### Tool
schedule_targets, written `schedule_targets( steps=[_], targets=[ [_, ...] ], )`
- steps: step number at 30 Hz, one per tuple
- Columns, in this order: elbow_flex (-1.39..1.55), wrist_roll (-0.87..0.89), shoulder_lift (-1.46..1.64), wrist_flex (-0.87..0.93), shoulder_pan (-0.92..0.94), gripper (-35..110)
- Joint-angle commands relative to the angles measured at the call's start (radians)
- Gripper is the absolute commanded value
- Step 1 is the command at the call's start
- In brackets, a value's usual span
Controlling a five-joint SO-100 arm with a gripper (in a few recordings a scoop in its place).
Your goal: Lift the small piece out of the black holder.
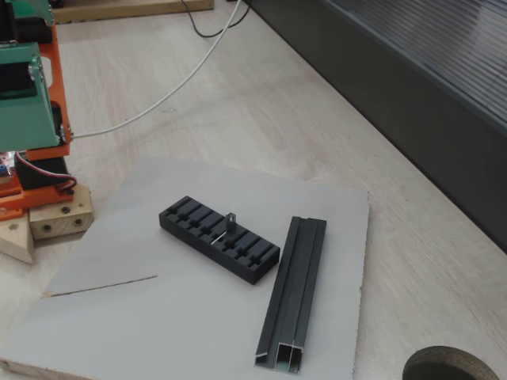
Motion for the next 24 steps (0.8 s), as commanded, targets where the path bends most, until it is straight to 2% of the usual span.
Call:
schedule_targets(
  steps=[1, 15, 18, 24],
  targets=[
    [0.003, 0.000, 0.032, 0.032, -0.018, 9],
    [-0.003, 0.000, -0.104, 0.025, -0.598, 9],
    [-0.003, 0.002, -0.106, -0.069, -0.698, 9],
    [0.009, 0.003, -0.107, -0.388, -0.815, 8]
  ],
)
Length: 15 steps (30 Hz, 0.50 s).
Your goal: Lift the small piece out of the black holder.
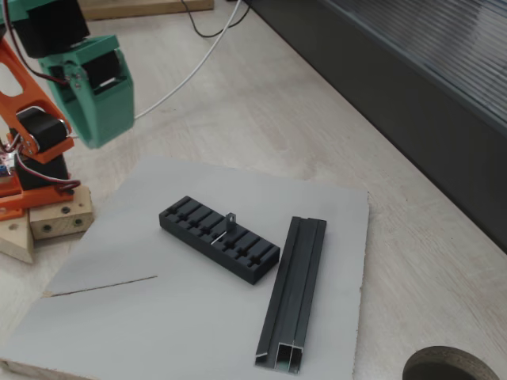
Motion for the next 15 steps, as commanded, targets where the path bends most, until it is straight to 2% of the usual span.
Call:
schedule_targets(
  steps=[1, 5, 11, 15],
  targets=[
    [0.006, 0.008, 0.006, -0.175, -0.074, 8],
    [0.006, 0.097, -0.067, -0.244, -0.135, 8],
    [-0.008, 0.273, -0.253, -0.249, -0.284, 8],
    [-0.011, 0.316, -0.342, -0.252, -0.357, 8]
  ],
)
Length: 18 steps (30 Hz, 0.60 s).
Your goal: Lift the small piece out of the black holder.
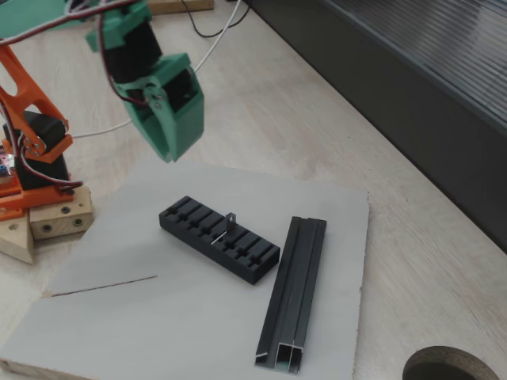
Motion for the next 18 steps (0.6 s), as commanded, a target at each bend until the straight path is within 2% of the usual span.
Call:
schedule_targets(
  steps=[1, 10, 18],
  targets=[
    [-0.012, 0.041, -0.054, -0.018, -0.052, 8],
    [0.000, 0.031, -0.066, -0.313, -0.052, 8],
    [0.005, 0.029, -0.126, -0.344, -0.044, 8]
  ],
)
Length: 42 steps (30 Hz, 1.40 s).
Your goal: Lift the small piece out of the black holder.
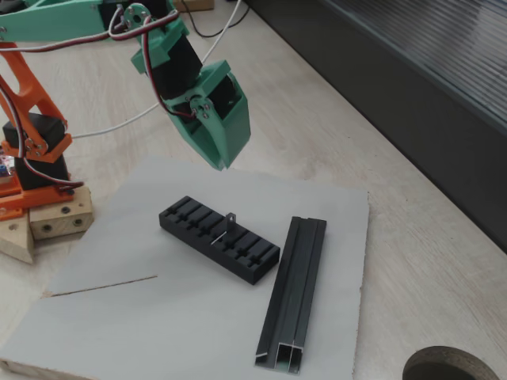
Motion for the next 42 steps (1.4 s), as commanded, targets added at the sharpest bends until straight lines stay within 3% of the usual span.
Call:
schedule_targets(
  steps=[1, 11, 25, 36, 42],
  targets=[
    [-0.008, 0.012, -0.060, -0.015, -0.003, 8],
    [-0.006, 0.011, -0.107, -0.005, 0.140, 8],
    [0.000, 0.009, -0.107, -0.018, 0.146, 10],
    [0.000, 0.023, -0.107, -0.008, 0.146, 46],
    [0.000, 0.025, -0.107, -0.002, 0.133, 54]
  ],
)
